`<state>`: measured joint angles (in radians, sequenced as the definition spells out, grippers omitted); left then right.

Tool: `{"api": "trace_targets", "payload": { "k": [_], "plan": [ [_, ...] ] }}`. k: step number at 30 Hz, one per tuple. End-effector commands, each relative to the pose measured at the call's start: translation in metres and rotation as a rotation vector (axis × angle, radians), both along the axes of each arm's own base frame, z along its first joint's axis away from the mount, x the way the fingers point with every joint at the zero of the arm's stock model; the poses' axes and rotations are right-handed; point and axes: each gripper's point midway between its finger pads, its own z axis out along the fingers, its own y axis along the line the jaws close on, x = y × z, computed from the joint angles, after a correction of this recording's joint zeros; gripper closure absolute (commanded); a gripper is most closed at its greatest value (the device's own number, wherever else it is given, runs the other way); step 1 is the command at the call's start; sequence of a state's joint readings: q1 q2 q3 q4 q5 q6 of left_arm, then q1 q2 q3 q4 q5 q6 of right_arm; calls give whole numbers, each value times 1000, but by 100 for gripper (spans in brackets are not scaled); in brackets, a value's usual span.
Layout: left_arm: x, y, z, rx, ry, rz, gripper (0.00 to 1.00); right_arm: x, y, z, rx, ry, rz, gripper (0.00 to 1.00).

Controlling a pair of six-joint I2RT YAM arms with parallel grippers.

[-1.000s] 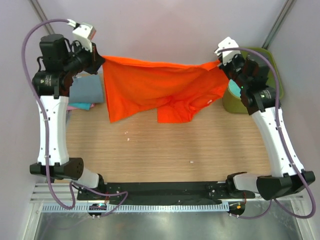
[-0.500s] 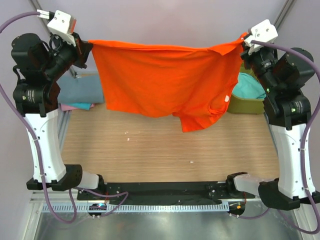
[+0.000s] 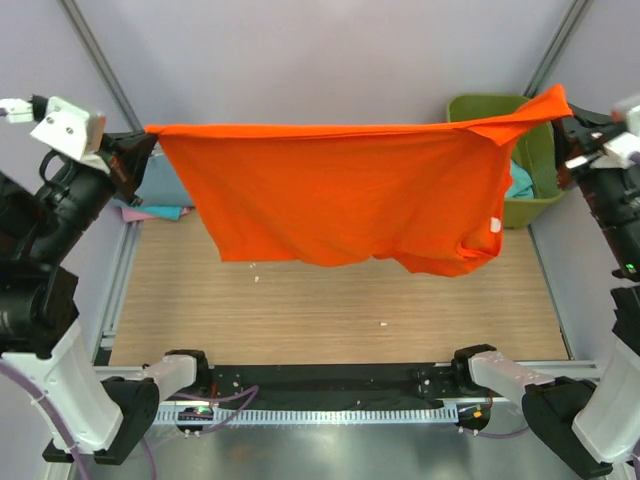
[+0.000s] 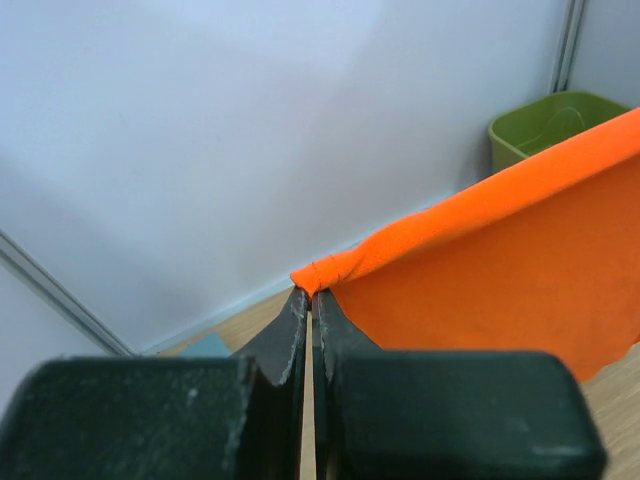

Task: Fold and stack the t-shirts
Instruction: Flatten the tshirt out

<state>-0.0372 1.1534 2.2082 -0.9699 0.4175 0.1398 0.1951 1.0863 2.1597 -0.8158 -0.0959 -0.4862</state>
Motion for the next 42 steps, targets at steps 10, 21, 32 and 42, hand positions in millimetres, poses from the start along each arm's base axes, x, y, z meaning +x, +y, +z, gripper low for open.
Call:
{"api": "trace_targets", "payload": {
  "k": [10,21,32,42],
  "plan": [
    [46,17,-63,69,201,93,100,44,15,-46,8,145,37,99],
    [143,13,-316,102,765,73,100,226,64,-316,-126,641,136,99],
    [317,20,-458,168,954,110,100,421,63,-479,-202,847,71,99],
    [398,35,-483,124,893,198,100,488,54,-495,-174,684,-48,99]
  ]
}}
